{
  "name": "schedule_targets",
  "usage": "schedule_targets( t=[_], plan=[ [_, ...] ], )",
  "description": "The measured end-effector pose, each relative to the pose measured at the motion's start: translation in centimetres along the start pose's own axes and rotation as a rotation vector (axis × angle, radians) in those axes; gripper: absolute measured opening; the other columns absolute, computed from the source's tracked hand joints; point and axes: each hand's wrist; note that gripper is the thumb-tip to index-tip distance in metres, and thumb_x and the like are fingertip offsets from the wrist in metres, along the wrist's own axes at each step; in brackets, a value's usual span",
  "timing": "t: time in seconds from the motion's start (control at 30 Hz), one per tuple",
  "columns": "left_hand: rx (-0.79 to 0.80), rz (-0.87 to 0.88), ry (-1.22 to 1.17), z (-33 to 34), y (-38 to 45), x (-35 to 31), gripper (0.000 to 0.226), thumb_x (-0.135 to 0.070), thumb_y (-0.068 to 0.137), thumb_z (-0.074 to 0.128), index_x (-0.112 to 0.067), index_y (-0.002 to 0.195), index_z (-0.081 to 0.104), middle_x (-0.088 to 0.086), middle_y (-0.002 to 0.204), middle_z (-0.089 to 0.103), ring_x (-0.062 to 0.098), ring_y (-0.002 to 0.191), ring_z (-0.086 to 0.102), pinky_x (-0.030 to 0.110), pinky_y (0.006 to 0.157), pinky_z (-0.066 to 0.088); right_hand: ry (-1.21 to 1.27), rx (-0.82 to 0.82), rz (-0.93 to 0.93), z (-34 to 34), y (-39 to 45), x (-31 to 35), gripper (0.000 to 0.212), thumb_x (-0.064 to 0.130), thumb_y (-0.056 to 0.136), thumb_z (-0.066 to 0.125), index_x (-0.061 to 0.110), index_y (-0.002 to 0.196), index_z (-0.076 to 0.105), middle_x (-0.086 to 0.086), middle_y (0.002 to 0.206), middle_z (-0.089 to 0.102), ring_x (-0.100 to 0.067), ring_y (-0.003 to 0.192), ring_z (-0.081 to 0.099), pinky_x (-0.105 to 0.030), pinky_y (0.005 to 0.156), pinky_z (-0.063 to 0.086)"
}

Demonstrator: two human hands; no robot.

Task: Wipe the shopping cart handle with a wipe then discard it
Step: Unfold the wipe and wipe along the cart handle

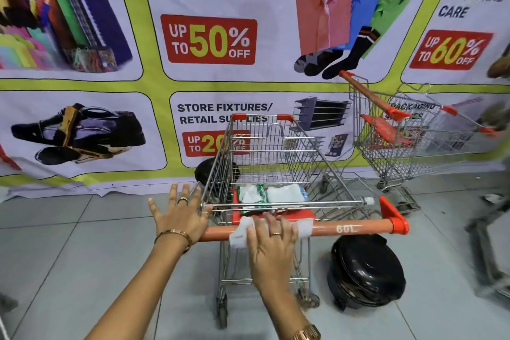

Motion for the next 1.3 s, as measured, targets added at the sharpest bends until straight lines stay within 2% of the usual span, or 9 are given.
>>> schedule_targets(
  t=[0.13, 0.3, 0.4, 0.53, 0.67, 0.73, 0.93, 1.1, 1.3],
  plan=[
    [0.001, 0.002, -0.021, 0.0, 0.3, 0.3, 0.060, -0.055, 0.092, 0.017, -0.034, 0.147, 0.004, -0.005, 0.159, -0.003, 0.016, 0.146, -0.014, 0.062, 0.112, -0.006, 0.006, 0.007, -0.109, -2.9, 0.5, -4.7, 0.056, 0.046, 0.096, 0.013, 0.016, 0.111, 0.058, -0.010, 0.109, 0.068, -0.025, 0.108, 0.042, -0.039, 0.096, 0.028],
    [0.020, 0.013, -0.065, 0.2, 0.1, -0.1, 0.061, -0.054, 0.093, 0.018, -0.032, 0.148, 0.005, -0.005, 0.159, -0.004, 0.017, 0.145, -0.016, 0.060, 0.113, -0.006, 0.046, -0.119, 0.260, -6.6, 2.8, -13.9, 0.057, 0.039, 0.089, 0.023, -0.001, 0.106, 0.060, -0.025, 0.123, 0.056, -0.041, 0.124, 0.040, -0.052, 0.107, 0.031],
    [0.022, 0.006, -0.082, 0.2, -0.1, -0.2, 0.061, -0.054, 0.093, 0.020, -0.032, 0.148, 0.006, -0.006, 0.159, -0.003, 0.018, 0.146, -0.014, 0.058, 0.114, -0.004, 0.027, -0.170, 0.350, -5.1, 2.8, -11.8, 0.052, 0.034, 0.088, 0.027, -0.003, 0.100, 0.062, -0.026, 0.118, 0.059, -0.044, 0.124, 0.039, -0.048, 0.106, 0.027],
    [0.017, -0.009, -0.096, 0.3, 0.2, -0.2, 0.061, -0.055, 0.092, 0.019, -0.032, 0.148, 0.009, -0.005, 0.159, 0.001, 0.019, 0.146, -0.011, 0.057, 0.115, -0.003, -0.018, -0.088, 0.142, -1.1, 0.8, -2.6, 0.041, 0.036, 0.087, 0.034, 0.010, 0.086, 0.065, -0.016, 0.103, 0.069, -0.034, 0.110, 0.044, -0.046, 0.095, 0.027],
    [0.011, -0.010, -0.084, 0.5, 0.4, 0.2, 0.059, -0.054, 0.092, 0.020, -0.033, 0.147, 0.010, -0.005, 0.159, 0.003, 0.018, 0.147, -0.010, 0.058, 0.115, -0.003, 0.039, -0.020, -0.107, 0.0, -0.3, 1.0, 0.044, 0.042, 0.094, 0.025, 0.022, 0.097, 0.064, -0.004, 0.099, 0.070, -0.023, 0.105, 0.042, -0.039, 0.098, 0.026],
    [0.017, -0.008, -0.086, 0.5, 0.5, 0.4, 0.060, -0.054, 0.092, 0.021, -0.033, 0.147, 0.010, -0.005, 0.159, 0.002, 0.017, 0.146, -0.011, 0.058, 0.114, -0.004, 0.002, 0.029, -0.171, -1.3, 0.4, -2.3, 0.042, 0.039, 0.094, 0.027, 0.018, 0.101, 0.063, -0.007, 0.101, 0.070, -0.024, 0.105, 0.046, -0.038, 0.095, 0.028],
    [0.040, 0.004, -0.093, 0.2, 0.4, -0.1, 0.060, -0.053, 0.093, 0.021, -0.030, 0.148, 0.011, -0.005, 0.159, 0.000, 0.017, 0.146, -0.013, 0.058, 0.114, -0.006, 0.050, -0.079, 0.174, -6.7, 2.9, -14.2, 0.051, 0.035, 0.089, 0.025, 0.001, 0.103, 0.061, -0.021, 0.115, 0.060, -0.036, 0.124, 0.038, -0.047, 0.108, 0.027],
    [0.036, 0.005, -0.084, 0.1, 0.2, -0.3, 0.059, -0.052, 0.093, 0.019, -0.030, 0.148, 0.014, -0.004, 0.159, 0.002, 0.019, 0.146, -0.013, 0.058, 0.114, -0.005, 0.049, -0.129, 0.308, -3.5, 2.6, -8.1, 0.051, 0.034, 0.087, 0.027, 0.000, 0.094, 0.064, -0.023, 0.108, 0.064, -0.038, 0.125, 0.036, -0.049, 0.106, 0.028],
    [0.022, -0.002, -0.068, 0.1, 0.4, -0.1, 0.056, -0.049, 0.093, 0.021, -0.030, 0.146, 0.019, -0.003, 0.159, 0.005, 0.019, 0.147, -0.011, 0.060, 0.114, -0.003, -0.070, -0.018, -0.031, 0.2, 0.1, 2.0, 0.034, 0.037, 0.086, 0.036, 0.021, 0.090, 0.065, -0.004, 0.089, 0.070, -0.023, 0.102, 0.040, -0.042, 0.095, 0.024]
  ],
)
Point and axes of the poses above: each hand's wrist, its own y-axis towards the middle knuckle, its own z-axis out of the palm, x = y × z
